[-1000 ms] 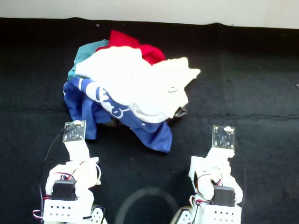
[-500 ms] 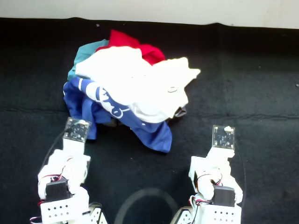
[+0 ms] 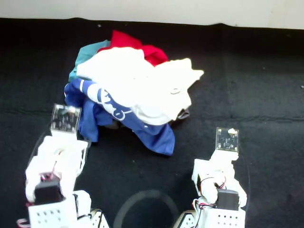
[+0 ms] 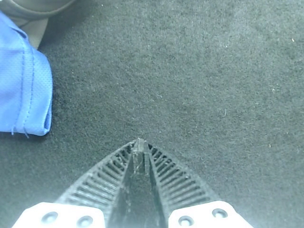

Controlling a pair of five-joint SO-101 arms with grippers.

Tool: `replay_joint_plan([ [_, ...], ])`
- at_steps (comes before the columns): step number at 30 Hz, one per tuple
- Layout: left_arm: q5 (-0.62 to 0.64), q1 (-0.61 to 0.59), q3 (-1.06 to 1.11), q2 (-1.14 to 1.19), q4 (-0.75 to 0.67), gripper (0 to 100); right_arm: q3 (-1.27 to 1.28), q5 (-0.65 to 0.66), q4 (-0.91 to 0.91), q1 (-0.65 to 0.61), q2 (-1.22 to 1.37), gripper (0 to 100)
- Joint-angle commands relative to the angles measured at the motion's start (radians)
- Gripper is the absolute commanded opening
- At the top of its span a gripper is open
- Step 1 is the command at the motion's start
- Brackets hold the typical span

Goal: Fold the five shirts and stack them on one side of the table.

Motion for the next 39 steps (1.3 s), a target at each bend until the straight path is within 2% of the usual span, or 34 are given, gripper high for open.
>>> replay_joint_plan([
  [1,0.064,0.058,-0.349,0.452,0.028,19,0.130,-0.005,-0.015,-0.002,-0.005,0.7],
  [4,0.138,0.097,-0.616,0.766,0.164,19,0.130,-0.005,-0.015,-0.042,-0.005,0.7],
  [7,0.164,0.136,-0.812,0.986,0.253,19,0.130,-0.005,-0.015,-0.047,-0.005,0.7],
  [14,0.207,0.245,-1.072,1.190,0.290,20,0.128,0.018,-0.018,-0.062,-0.005,1.2],
  [16,0.230,0.275,-1.142,1.213,0.290,20,0.127,0.153,-0.048,-0.061,-0.005,5.7],
  [19,0.265,0.312,-1.239,1.251,0.292,26,0.130,0.437,-0.082,-0.056,-0.004,21.3],
  [21,0.328,0.317,-1.287,1.285,0.288,29,0.130,0.520,-0.096,-0.045,-0.005,30.4],
  [24,0.364,0.315,-1.354,1.360,0.284,30,0.125,0.523,-0.145,-0.005,-0.004,32.6],
  [29,0.365,0.314,-1.446,1.546,0.292,30,0.012,0.491,-0.240,0.229,-0.004,32.4],
  [31,0.365,0.312,-1.494,1.618,0.288,30,-0.085,0.471,-0.234,0.278,-0.001,33.6],
  [34,0.365,0.315,-1.587,1.728,0.284,30,-0.236,0.470,-0.177,0.291,-0.001,37.2],
  [39,0.361,0.311,-1.770,1.966,0.290,30,-0.484,0.470,-0.114,0.283,0.038,37.4],
])
